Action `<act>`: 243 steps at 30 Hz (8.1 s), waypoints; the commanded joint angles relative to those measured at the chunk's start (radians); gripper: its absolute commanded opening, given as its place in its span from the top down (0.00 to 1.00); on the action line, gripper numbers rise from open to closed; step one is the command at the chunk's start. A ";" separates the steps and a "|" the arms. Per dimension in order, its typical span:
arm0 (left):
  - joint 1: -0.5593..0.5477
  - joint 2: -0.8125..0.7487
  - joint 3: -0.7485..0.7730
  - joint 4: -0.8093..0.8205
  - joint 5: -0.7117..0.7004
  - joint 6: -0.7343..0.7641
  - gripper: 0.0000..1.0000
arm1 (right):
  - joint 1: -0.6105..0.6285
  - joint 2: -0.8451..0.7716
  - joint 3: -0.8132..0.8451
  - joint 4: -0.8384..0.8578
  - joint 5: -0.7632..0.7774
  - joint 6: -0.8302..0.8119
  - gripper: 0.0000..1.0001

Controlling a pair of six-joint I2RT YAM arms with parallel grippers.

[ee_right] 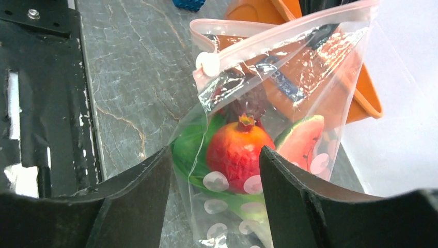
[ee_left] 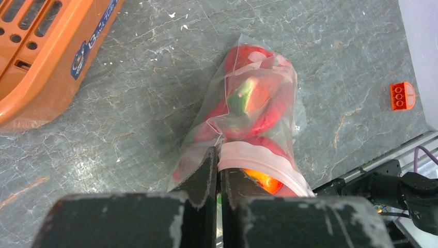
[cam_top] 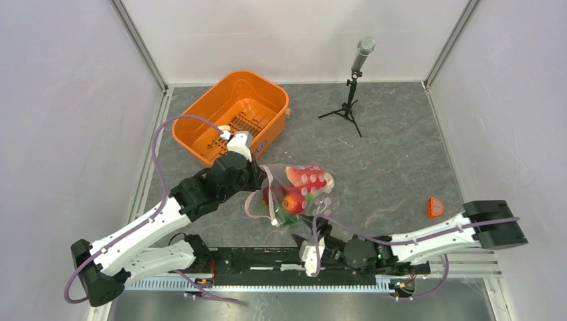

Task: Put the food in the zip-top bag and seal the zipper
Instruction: Zip the zipper food storage bag at the center of the board.

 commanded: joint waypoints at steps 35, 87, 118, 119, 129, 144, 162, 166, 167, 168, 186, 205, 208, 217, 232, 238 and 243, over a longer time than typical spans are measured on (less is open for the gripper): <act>0.010 -0.056 -0.006 0.055 0.043 -0.014 0.98 | 0.010 0.715 0.065 1.182 0.228 -0.181 0.45; 0.010 -0.096 -0.021 0.061 0.039 -0.024 0.98 | -0.087 0.773 0.088 1.326 0.151 -0.070 0.80; 0.010 -0.224 0.371 -0.231 0.226 0.403 0.00 | -0.200 -0.379 0.413 -0.657 -0.280 0.338 1.00; 0.010 -0.221 0.368 -0.212 0.273 0.434 0.00 | -0.200 -0.395 0.426 -0.689 -0.298 0.331 1.00; 0.010 -0.087 0.383 -0.093 0.706 0.606 0.00 | -0.204 -0.266 0.603 -0.917 -0.492 0.216 1.00; 0.002 -0.037 0.394 0.025 0.921 0.665 0.00 | -0.615 -0.012 0.851 -1.137 -1.054 -0.064 1.00; -0.186 0.090 0.315 0.109 0.581 0.764 0.30 | -0.783 0.039 0.829 -1.065 -1.263 0.016 1.00; -0.208 0.089 0.312 0.110 0.544 0.769 0.33 | -0.783 0.030 0.814 -1.046 -1.260 0.034 1.00; -0.217 0.088 0.313 0.109 0.537 0.768 0.34 | -0.784 0.030 0.813 -1.046 -1.257 0.037 1.00; -0.228 0.084 0.312 0.110 0.528 0.768 0.33 | -0.782 0.030 0.813 -1.045 -1.249 0.040 1.00; -0.279 0.062 0.285 0.094 0.480 0.801 0.96 | -0.785 -0.005 0.768 -0.982 -1.185 0.103 1.00; -0.279 -0.049 0.235 0.061 0.388 0.768 0.98 | -0.791 -0.080 0.708 -0.863 -1.169 0.216 0.75; -0.279 0.006 0.284 0.059 0.419 0.751 0.98 | -0.791 -0.078 0.712 -0.818 -1.180 0.255 0.58; -0.279 0.049 0.331 0.066 0.427 0.735 0.98 | -0.790 -0.076 0.714 -0.827 -1.187 0.268 0.57; -0.279 -0.044 0.280 0.051 0.336 0.717 0.98 | -0.791 -0.171 0.605 -0.696 -1.036 0.339 1.00; -0.279 -0.074 0.259 0.026 0.299 0.716 0.98 | -0.791 -0.202 0.584 -0.697 -0.992 0.340 1.00; -0.279 -0.122 0.240 -0.023 0.241 0.715 0.98 | -0.791 -0.260 0.557 -0.683 -0.858 0.340 1.00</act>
